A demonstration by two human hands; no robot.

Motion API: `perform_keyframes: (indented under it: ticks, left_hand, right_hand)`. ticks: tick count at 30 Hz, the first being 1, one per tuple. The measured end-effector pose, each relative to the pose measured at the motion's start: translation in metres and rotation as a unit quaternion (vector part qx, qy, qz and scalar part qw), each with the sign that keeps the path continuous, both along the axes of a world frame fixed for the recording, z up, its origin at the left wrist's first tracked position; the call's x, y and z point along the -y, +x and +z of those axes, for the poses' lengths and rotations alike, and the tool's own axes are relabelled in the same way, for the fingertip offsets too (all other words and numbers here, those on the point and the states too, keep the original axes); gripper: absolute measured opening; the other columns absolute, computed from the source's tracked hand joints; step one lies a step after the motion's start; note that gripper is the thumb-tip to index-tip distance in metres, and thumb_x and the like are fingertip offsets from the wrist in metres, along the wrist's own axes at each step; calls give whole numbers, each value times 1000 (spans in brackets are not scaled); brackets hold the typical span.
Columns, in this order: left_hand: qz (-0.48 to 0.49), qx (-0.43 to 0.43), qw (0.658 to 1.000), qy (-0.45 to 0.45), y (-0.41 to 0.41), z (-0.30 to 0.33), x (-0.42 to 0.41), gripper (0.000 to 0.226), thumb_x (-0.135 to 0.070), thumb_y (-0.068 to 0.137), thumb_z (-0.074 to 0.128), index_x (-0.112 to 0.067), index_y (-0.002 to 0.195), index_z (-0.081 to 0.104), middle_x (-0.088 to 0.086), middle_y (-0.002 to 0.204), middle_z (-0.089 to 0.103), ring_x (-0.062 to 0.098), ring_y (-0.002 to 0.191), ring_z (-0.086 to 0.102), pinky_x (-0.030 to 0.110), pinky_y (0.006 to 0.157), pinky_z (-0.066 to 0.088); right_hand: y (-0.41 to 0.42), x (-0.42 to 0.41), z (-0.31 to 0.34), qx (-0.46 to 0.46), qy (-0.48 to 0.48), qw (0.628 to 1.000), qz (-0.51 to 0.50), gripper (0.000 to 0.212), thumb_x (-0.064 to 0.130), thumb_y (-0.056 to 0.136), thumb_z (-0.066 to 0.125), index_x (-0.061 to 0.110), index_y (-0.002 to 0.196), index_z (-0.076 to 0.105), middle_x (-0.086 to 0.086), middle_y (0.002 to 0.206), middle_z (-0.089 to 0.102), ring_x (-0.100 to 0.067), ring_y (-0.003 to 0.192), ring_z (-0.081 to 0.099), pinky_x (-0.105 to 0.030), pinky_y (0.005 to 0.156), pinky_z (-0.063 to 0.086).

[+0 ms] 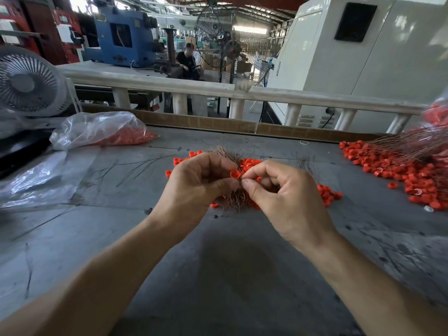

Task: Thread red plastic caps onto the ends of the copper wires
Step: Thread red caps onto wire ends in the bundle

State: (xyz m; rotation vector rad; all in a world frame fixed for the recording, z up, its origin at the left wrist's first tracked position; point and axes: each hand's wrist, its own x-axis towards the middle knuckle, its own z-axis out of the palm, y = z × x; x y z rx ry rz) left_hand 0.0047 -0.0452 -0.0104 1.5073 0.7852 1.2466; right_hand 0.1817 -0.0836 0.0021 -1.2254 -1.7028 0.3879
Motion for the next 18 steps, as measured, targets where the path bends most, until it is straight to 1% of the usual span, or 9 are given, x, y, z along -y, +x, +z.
perform_keyframes:
  ticks: [2, 4, 7, 9, 11, 14, 16, 18]
  left_hand:
    - [-6, 5, 1000, -2, 0, 0, 1, 21, 5, 83, 73, -2, 102, 69, 10, 83, 70, 16, 71, 66, 27, 64, 56]
    - [-9, 23, 1000, -10, 0, 1, 2, 19, 6, 85, 70, -4, 102, 71, 12, 84, 72, 17, 74, 69, 25, 67, 58]
    - [-6, 34, 999, -20, -1, 2, 3, 19, 4, 90, 65, -6, 103, 74, 20, 91, 75, 24, 82, 74, 29, 73, 60]
    - [-4, 31, 999, -23, -1, 3, 4, 20, 6, 91, 63, -6, 103, 74, 22, 92, 75, 27, 85, 74, 30, 75, 61]
    - [-3, 35, 999, -29, -1, 3, 5, 21, 8, 90, 63, -5, 102, 74, 22, 91, 75, 26, 83, 74, 31, 75, 62]
    - [-4, 42, 998, -39, -1, 4, 5, 20, 9, 88, 64, -3, 101, 74, 23, 91, 74, 25, 80, 74, 31, 73, 62]
    - [-4, 45, 998, -44, -2, 4, 4, 20, 9, 88, 65, -3, 101, 73, 21, 89, 75, 24, 77, 73, 32, 72, 63]
    - [-6, 45, 998, -52, -2, 4, 3, 21, 6, 87, 67, -7, 102, 75, 17, 84, 75, 21, 75, 73, 31, 71, 62]
  right_hand:
    - [0, -1, -1, -4, 0, 1000, 1, 15, 14, 91, 74, 21, 78, 72, 7, 49, 49, -6, 48, 43, -18, 51, 34]
    - [1, -1, -1, -9, -1, 1000, -2, 15, 16, 91, 74, 22, 78, 71, 4, 49, 47, -6, 47, 40, -22, 50, 34]
    - [3, -3, -2, -21, -7, 1000, -8, 15, 17, 92, 73, 23, 78, 71, 5, 47, 44, -9, 46, 38, -26, 48, 34]
    - [4, -3, -3, -27, -9, 1000, -10, 15, 17, 92, 73, 23, 78, 71, 5, 48, 42, -9, 47, 37, -28, 48, 32]
    - [5, -3, -4, -30, -9, 999, -7, 15, 17, 91, 74, 22, 78, 71, 4, 48, 40, -9, 47, 35, -27, 47, 30]
    - [5, -3, -4, -29, -8, 1000, 0, 14, 18, 91, 74, 24, 79, 72, 8, 46, 39, -6, 45, 35, -22, 46, 29]
    - [5, -3, -4, -31, -10, 999, 5, 13, 19, 91, 74, 24, 79, 72, 9, 46, 38, -6, 45, 34, -22, 46, 29]
    - [5, -4, -5, -40, -13, 999, 12, 13, 19, 91, 74, 24, 79, 72, 9, 46, 40, -6, 45, 34, -22, 46, 28]
